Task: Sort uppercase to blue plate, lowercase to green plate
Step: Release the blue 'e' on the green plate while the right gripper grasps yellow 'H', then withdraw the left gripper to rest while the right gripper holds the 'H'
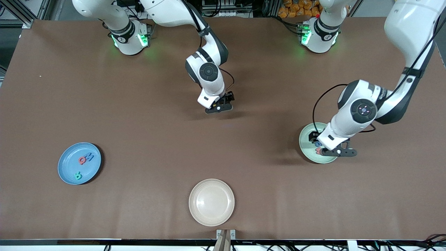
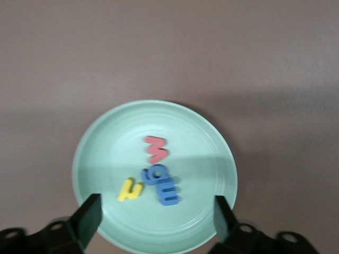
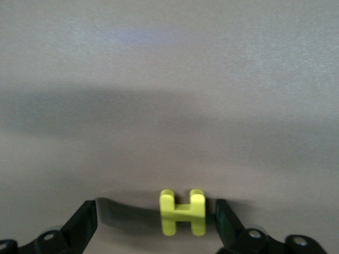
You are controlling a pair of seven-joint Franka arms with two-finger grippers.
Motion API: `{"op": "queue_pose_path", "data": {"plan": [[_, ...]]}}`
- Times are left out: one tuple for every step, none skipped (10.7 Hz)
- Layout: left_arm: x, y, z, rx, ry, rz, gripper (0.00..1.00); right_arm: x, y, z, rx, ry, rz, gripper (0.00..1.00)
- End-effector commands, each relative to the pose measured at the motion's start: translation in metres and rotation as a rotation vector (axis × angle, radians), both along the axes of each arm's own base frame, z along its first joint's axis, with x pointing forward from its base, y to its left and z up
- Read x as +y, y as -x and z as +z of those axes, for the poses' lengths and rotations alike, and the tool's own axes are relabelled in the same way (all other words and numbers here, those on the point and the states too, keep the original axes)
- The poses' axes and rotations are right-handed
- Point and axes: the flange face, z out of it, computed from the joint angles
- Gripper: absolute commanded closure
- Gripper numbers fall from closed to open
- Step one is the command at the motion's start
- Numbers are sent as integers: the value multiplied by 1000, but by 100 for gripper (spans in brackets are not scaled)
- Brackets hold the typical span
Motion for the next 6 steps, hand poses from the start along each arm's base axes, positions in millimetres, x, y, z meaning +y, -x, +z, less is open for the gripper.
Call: {"op": "queue_pose_path", "data": {"plan": [[11,-14,64,27,19,97,0,-20,2,2,-1,19,23,0],[17,-22,90,43,30,131,0,-21,3,1,2,22,24,0],[24,-29,113,42,26,151,0,-22,3,2,2,22,24,0],[30,-35,135,23,22,149,0,-21,3,6,0,18,24,0],[39,-43,154,-2,25,110,0,-21,4,9,4,18,26,0],[54,-48,167,-21,27,64,0,-19,4,18,1,11,30,0]]}}
